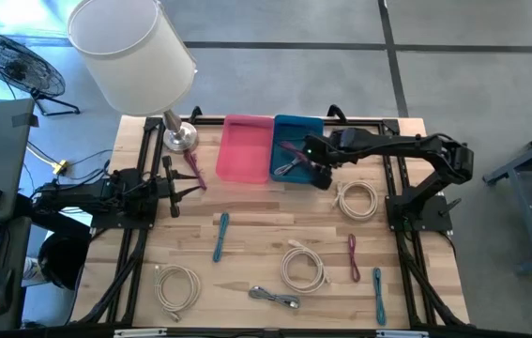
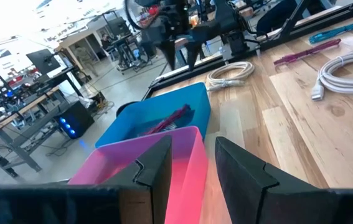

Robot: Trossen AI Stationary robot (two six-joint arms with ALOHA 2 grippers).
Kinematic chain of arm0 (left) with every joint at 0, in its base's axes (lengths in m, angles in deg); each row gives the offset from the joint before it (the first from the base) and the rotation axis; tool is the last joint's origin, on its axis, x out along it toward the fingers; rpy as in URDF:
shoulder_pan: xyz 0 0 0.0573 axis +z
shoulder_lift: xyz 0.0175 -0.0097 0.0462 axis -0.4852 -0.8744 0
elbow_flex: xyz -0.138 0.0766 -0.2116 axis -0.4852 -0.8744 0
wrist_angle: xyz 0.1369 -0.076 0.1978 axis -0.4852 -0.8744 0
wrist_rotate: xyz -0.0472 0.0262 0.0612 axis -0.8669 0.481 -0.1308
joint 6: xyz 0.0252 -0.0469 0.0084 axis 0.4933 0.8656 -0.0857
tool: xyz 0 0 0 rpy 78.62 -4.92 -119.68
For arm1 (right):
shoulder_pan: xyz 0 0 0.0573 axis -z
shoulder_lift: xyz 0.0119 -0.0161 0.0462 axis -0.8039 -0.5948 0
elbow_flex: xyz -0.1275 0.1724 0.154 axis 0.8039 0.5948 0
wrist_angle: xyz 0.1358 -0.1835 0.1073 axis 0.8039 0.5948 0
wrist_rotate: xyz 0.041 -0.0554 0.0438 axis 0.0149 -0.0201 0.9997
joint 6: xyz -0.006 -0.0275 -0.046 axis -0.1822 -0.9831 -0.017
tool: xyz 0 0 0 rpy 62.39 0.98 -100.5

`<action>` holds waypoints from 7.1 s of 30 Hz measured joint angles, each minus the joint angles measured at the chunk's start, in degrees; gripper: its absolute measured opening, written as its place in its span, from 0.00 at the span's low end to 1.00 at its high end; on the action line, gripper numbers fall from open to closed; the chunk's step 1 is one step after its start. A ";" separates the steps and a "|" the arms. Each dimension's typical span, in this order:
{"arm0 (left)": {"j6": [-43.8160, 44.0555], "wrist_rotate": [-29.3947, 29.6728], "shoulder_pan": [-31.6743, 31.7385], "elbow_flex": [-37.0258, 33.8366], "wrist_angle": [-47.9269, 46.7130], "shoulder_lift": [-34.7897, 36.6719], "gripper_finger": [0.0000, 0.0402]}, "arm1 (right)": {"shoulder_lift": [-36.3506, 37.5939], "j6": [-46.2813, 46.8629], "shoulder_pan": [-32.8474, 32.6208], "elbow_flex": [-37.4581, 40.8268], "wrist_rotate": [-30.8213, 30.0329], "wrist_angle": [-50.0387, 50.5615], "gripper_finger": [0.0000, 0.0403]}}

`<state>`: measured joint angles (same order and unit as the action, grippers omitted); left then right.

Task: Pick & Place USB Port
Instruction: Put the top light brown hdmi cable into the pink bin

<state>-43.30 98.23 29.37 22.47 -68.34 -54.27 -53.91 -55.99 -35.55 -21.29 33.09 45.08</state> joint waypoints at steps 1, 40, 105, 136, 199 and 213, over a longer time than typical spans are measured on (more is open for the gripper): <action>0.00 0.00 0.00 0.00 -0.03 0.00 0.30 | 0.02 0.98 0.00 0.00 1.31 2.32 0.59; 0.42 2.57 0.00 0.00 0.19 0.00 0.30 | 0.40 19.38 -13.75 29.53 16.20 -10.41 0.17; 6.69 -24.68 0.01 -2.54 61.62 -33.42 0.57 | 0.09 -13.94 -38.83 -12.24 -2.18 -28.96 0.08; 3.16 -48.35 0.01 24.72 53.03 -69.63 0.55 | -4.26 -18.29 -34.69 -12.33 34.19 -38.62 0.08; -14.40 6.95 12.38 27.43 27.14 -60.35 0.06 | -1.27 -1.94 -29.75 -12.35 -23.91 -10.42 0.51; -11.70 -10.76 30.25 27.41 21.71 -66.00 0.06 | -1.33 -1.44 -26.08 -12.35 -20.10 -11.35 0.51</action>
<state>-55.00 87.47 59.62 49.88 -46.64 -120.27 -55.25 -57.43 -61.62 -33.63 12.99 33.72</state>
